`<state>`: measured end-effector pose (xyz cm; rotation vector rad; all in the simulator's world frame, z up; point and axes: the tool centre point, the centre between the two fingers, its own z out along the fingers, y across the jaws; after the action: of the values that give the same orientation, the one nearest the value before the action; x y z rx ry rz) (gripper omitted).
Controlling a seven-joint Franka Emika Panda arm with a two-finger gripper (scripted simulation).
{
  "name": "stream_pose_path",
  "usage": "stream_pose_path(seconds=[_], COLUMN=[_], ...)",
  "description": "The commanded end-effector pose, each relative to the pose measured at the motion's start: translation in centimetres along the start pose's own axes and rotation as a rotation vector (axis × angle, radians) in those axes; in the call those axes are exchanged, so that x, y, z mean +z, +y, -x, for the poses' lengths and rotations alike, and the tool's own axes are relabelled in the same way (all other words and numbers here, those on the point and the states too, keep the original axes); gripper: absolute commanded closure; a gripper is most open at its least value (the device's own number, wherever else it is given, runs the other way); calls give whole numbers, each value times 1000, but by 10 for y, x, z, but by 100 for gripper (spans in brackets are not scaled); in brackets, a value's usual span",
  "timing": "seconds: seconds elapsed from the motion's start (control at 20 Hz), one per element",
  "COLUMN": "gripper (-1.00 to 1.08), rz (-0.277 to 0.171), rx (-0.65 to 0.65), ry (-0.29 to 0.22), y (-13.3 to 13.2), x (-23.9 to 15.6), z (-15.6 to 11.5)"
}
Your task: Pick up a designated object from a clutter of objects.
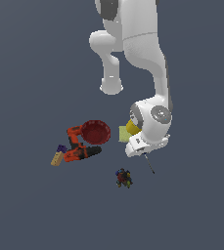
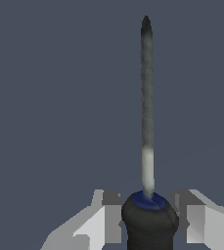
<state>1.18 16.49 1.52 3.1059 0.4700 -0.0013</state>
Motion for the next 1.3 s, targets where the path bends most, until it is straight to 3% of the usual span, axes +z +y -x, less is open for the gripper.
stream_pose_path(seconds=[0.0, 0.6, 1.25], gripper=[108, 108, 108], rz=[0, 0, -2], rx=[0, 0, -1], ry=[1, 1, 1], y=[0, 7, 44], x=[0, -20, -129], z=[0, -4, -28])
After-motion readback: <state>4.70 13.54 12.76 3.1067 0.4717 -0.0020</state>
